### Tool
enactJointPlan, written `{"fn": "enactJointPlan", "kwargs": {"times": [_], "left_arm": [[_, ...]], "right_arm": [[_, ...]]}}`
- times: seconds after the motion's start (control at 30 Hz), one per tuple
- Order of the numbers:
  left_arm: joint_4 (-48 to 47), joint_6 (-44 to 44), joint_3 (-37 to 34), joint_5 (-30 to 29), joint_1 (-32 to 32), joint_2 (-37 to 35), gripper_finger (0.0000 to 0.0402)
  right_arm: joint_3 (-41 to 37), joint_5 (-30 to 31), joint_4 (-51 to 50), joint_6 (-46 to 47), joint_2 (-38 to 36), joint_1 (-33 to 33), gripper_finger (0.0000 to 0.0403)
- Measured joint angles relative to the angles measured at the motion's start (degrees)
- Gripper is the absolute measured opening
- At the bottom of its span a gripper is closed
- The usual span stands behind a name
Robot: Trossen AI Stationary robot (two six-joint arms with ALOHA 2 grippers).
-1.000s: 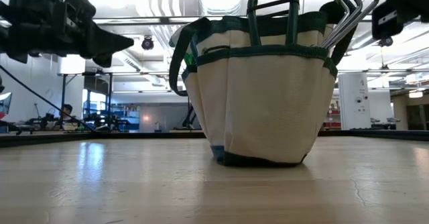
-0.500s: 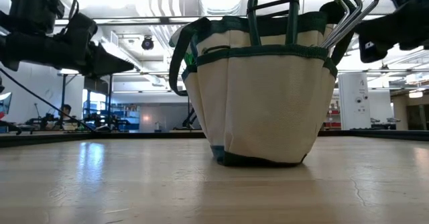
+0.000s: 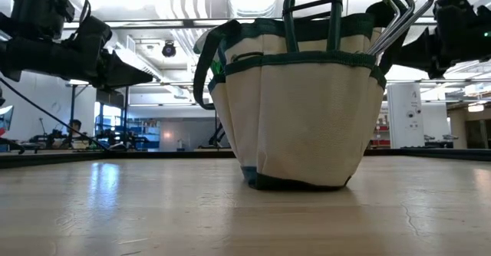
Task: Pick & Place Garden tools in Gardening bag
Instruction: Return to Home Position
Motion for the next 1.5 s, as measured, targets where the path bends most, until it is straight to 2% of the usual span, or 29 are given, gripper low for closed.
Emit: {"fn": "enactJointPlan", "kwargs": {"times": [0.7,1.07,1.5], "left_arm": [[-0.03,0.01,0.00,0.04,0.00,0.00,0.0014],[-0.06,0.00,0.00,0.07,-0.01,0.02,0.0016],[-0.06,0.01,0.00,0.06,-0.02,0.02,0.0014]], "right_arm": [[0.04,0.66,-0.02,-0.16,0.00,0.04,0.0008],[0.07,0.68,-0.03,-0.02,3.88,0.04,0.0008],[0.07,0.68,-0.03,-0.08,4.14,0.04,0.0009]]}}
